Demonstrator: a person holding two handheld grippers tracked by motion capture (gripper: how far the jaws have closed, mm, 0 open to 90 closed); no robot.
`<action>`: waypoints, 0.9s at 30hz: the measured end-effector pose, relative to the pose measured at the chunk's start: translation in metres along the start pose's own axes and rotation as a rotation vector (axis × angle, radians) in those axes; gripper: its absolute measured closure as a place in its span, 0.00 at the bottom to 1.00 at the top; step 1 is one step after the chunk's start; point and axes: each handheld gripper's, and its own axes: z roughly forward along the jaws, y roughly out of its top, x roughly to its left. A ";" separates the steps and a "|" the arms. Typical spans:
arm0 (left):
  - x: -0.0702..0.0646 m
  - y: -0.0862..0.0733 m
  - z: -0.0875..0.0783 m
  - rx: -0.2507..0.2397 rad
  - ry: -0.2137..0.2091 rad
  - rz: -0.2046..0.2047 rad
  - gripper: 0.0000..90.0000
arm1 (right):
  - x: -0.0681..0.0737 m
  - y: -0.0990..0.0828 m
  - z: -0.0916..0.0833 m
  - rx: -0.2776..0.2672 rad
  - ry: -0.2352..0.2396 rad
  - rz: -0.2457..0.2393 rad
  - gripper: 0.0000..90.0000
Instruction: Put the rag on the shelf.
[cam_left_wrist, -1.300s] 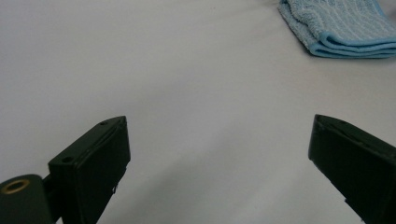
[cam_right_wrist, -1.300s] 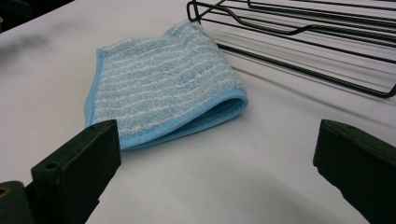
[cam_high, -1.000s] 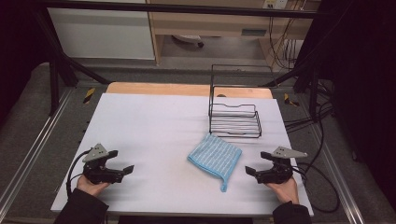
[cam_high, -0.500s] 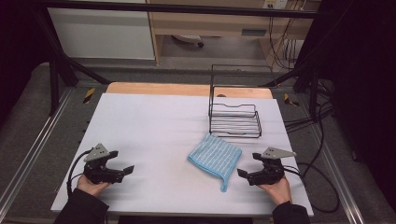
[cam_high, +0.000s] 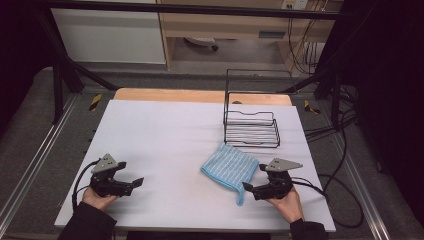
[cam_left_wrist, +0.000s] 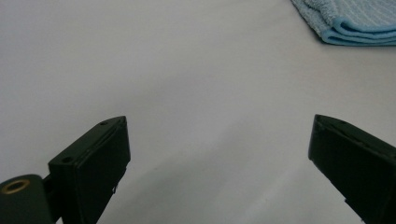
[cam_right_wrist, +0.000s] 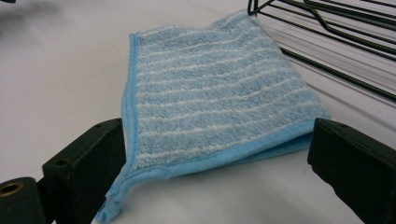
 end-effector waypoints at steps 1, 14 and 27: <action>0.000 0.000 0.000 0.002 0.001 0.002 0.06 | 0.002 0.001 0.002 0.002 0.003 -0.004 0.07; -0.001 0.000 0.002 0.019 0.012 0.015 0.06 | 0.031 0.014 0.029 0.072 0.020 -0.085 0.26; -0.001 0.000 0.003 0.029 0.013 0.024 0.06 | 0.034 0.015 0.043 0.161 0.055 -0.136 0.60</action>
